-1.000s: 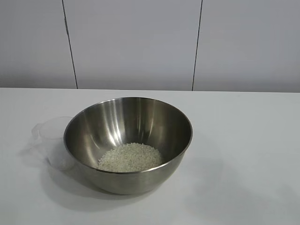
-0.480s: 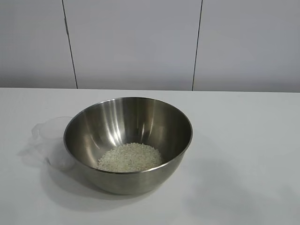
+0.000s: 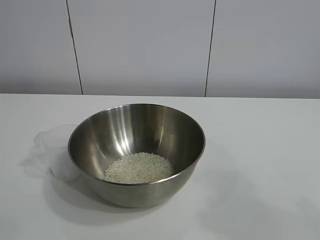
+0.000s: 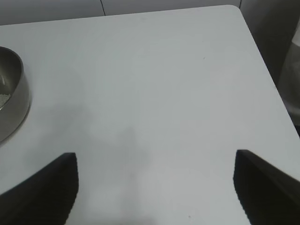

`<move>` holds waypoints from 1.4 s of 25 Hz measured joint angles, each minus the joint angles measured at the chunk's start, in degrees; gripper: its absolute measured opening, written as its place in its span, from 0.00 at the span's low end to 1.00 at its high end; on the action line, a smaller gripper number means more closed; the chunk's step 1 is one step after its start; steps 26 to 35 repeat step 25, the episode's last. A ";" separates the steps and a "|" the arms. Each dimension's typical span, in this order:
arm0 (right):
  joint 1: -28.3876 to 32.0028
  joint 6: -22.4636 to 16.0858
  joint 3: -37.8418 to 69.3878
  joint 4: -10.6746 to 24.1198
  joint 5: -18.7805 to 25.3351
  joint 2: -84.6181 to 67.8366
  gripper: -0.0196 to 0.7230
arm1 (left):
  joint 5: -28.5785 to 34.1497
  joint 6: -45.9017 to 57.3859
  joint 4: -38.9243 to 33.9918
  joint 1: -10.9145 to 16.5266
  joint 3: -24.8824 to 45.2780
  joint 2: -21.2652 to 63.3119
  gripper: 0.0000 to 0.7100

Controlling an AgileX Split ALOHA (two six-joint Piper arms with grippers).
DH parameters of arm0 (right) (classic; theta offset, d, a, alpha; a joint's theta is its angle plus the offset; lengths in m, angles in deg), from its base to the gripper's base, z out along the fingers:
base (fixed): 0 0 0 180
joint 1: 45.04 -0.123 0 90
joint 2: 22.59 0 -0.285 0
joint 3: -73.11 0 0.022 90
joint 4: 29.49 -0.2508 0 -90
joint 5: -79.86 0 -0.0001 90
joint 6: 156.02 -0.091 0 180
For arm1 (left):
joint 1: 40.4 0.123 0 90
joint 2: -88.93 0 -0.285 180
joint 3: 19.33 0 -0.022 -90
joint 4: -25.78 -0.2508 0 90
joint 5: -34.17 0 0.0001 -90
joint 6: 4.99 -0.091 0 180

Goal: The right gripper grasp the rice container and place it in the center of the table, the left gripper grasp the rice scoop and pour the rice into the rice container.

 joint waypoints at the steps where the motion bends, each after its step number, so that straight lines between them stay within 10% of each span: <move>1: 0.00 0.00 0.00 0.00 0.00 0.00 0.87 | 2.24 1.00 -0.85 -1.04 0.29 -0.06 0.76; 8: 0.00 0.00 0.00 0.00 0.00 0.00 0.87 | 6.17 2.25 -3.21 -5.14 7.63 -0.06 0.76; 35: 0.00 0.00 0.00 0.00 0.00 0.00 0.87 | 2.04 1.77 -3.59 -5.14 13.27 -0.06 0.76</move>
